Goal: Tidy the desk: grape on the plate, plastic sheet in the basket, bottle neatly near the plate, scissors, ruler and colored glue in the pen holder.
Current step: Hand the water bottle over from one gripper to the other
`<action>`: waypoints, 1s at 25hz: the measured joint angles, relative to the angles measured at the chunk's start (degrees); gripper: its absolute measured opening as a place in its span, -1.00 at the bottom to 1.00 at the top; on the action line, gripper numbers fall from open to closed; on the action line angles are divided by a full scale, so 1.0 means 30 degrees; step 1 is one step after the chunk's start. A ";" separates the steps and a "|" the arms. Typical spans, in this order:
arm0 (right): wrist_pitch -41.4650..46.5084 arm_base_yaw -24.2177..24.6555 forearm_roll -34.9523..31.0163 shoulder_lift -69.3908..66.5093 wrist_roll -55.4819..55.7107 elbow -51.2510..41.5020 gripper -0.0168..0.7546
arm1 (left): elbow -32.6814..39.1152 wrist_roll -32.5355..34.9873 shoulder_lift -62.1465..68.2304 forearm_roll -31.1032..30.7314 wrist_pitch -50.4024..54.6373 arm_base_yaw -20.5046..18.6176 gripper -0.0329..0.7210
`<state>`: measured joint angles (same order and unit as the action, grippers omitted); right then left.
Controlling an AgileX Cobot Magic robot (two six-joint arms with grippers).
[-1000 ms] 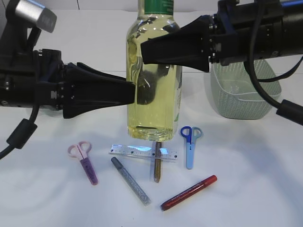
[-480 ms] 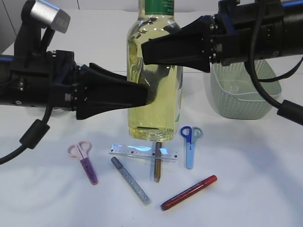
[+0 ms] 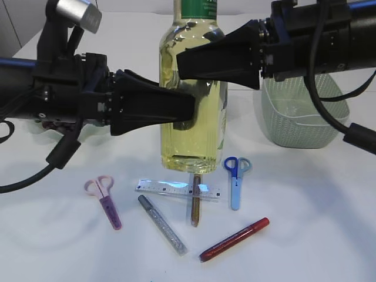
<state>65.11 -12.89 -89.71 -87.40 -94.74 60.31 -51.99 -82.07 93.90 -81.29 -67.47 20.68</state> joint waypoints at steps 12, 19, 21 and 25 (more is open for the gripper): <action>0.0076 0.0059 0.0708 0.0000 0.0000 0.0000 0.20 | -0.0548 0.0087 0.0861 0.0258 0.0235 0.0973 0.67; 0.0416 0.0089 0.0782 0.0000 0.0034 0.0000 0.20 | -0.0548 0.0087 0.0893 0.0497 0.0425 0.1466 0.67; 0.0407 0.0089 0.0782 0.0000 0.0069 0.0000 0.20 | -0.0548 0.0087 0.0893 0.0534 0.0425 0.1508 0.67; 0.0423 0.0089 0.0782 0.0000 0.0113 0.0000 0.20 | -0.0548 0.0087 0.0893 0.0578 0.0433 0.1549 0.67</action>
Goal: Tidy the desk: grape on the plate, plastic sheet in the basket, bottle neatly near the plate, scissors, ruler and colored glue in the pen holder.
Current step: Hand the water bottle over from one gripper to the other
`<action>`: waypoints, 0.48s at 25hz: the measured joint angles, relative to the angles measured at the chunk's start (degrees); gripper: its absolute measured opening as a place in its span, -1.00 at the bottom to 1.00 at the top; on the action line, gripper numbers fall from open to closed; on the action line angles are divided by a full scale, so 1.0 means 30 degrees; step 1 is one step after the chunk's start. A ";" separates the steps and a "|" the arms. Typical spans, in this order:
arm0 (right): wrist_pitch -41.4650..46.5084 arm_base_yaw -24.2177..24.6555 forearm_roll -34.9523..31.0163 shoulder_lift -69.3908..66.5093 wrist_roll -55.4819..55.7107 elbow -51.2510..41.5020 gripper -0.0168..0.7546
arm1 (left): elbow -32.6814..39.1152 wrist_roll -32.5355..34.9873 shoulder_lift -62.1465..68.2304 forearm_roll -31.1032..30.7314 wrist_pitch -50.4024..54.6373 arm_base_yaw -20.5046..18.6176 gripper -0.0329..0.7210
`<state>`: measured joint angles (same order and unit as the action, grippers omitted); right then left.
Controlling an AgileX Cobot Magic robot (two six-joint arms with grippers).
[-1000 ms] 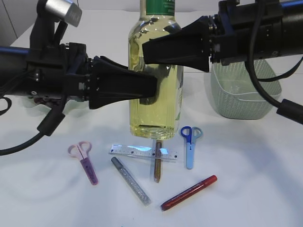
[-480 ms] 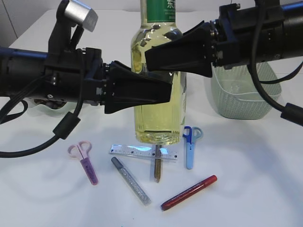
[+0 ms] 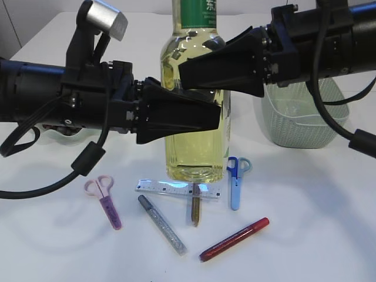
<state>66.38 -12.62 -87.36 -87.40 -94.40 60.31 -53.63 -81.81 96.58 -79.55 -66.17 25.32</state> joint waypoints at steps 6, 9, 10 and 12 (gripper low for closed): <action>0.0096 0.0000 0.0000 0.0000 0.0000 0.0000 0.20 | 0.0000 0.0085 0.0000 0.0030 0.0000 0.0074 0.64; 0.0126 0.0000 0.0000 0.0000 0.0000 0.0000 0.20 | 0.0000 0.0123 0.0000 0.0030 0.0000 0.0074 0.52; 0.0126 0.0000 0.0000 0.0000 0.0000 0.0000 0.20 | 0.0000 0.0123 0.0000 0.0030 0.0000 0.0074 0.48; 0.0126 0.0000 0.0000 0.0000 -0.0117 0.0000 0.20 | 0.0000 0.0123 0.0000 0.0030 0.0000 0.0074 0.36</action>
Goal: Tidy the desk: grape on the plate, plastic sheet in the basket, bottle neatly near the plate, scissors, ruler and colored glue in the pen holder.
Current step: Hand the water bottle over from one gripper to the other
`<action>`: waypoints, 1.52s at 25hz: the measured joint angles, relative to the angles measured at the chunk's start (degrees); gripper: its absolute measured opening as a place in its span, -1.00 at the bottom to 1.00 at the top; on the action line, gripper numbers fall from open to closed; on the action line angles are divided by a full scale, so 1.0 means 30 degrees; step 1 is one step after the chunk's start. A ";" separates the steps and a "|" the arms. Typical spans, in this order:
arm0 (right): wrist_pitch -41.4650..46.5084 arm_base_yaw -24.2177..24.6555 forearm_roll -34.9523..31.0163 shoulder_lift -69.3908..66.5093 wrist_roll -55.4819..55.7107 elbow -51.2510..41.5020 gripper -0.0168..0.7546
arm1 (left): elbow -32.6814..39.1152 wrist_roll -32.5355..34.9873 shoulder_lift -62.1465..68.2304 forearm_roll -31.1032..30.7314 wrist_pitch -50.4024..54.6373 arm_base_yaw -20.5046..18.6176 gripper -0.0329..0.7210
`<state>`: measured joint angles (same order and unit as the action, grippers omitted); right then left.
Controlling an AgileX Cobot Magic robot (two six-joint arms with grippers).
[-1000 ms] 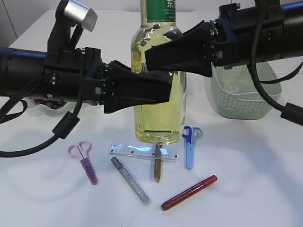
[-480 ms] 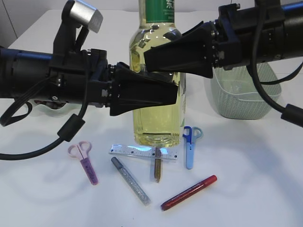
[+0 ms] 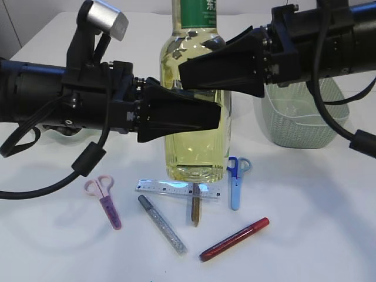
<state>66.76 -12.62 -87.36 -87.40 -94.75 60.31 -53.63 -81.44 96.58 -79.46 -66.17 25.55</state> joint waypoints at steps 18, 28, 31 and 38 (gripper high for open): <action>-0.0038 0.0000 -0.0039 0.0000 0.0123 0.0000 0.58 | -0.0031 0.0104 0.0000 0.0092 0.0032 0.0000 0.22; 0.0073 0.0000 -0.1632 0.0206 0.1030 0.0113 0.70 | -0.0031 0.0594 0.0197 -0.0485 0.0450 0.0070 0.23; 0.0000 0.0000 -0.0889 0.0206 0.1566 0.0221 0.70 | -0.0031 0.0670 0.0197 -0.0637 0.0413 -0.0044 0.23; -0.0663 0.0000 0.0336 0.0582 0.1936 0.0237 0.70 | 0.0004 0.0995 0.0197 -0.0950 -0.0300 -0.1211 0.23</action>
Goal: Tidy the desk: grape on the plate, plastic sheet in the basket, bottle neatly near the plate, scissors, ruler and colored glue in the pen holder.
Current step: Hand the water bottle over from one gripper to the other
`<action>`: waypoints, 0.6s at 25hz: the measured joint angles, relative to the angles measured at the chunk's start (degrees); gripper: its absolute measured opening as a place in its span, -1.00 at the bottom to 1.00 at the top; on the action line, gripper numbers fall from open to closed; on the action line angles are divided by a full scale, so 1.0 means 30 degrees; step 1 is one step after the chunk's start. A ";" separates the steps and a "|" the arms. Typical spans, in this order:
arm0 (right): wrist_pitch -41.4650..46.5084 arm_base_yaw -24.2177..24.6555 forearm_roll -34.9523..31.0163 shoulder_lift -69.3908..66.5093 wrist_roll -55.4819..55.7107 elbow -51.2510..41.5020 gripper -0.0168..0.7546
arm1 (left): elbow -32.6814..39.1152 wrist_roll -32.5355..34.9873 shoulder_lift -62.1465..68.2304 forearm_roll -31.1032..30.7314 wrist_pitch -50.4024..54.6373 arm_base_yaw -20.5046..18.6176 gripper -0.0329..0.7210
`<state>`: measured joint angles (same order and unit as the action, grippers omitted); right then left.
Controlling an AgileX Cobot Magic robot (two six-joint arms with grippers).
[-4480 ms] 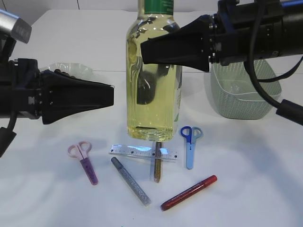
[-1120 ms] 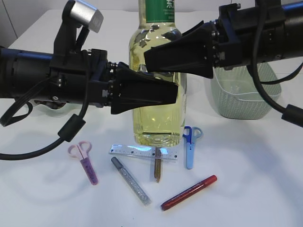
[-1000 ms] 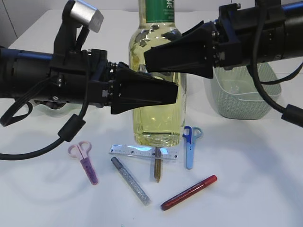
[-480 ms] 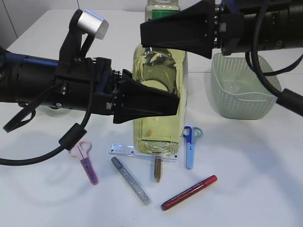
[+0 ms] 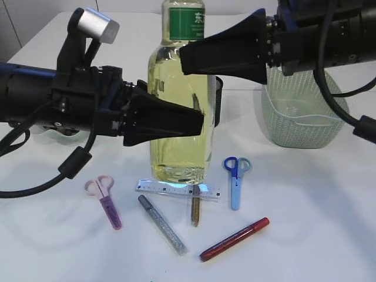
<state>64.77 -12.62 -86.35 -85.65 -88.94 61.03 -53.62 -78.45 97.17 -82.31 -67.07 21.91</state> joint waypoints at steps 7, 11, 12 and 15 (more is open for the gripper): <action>0.0557 0.0000 0.1874 0.0623 0.1001 0.0000 0.70 | 0.0000 0.0013 0.0000 0.0296 0.0675 -0.2080 0.23; 0.0594 0.0000 0.2431 0.0941 0.2215 0.0000 0.67 | 0.0000 -0.0013 0.0000 0.0241 0.0991 -0.3426 0.23; 0.0461 0.0000 0.2827 0.1016 0.2829 0.0000 0.67 | 0.0000 -0.0013 0.0000 0.0083 0.0991 -0.3762 0.23; -0.0721 0.0000 0.4846 0.1238 0.5413 0.0000 0.64 | 0.0000 -0.0031 -0.0037 -0.0700 0.0991 -0.4750 0.23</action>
<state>62.60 -12.62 -71.82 -81.94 -72.71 61.03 -53.62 -78.55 97.06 -84.41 -64.09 7.66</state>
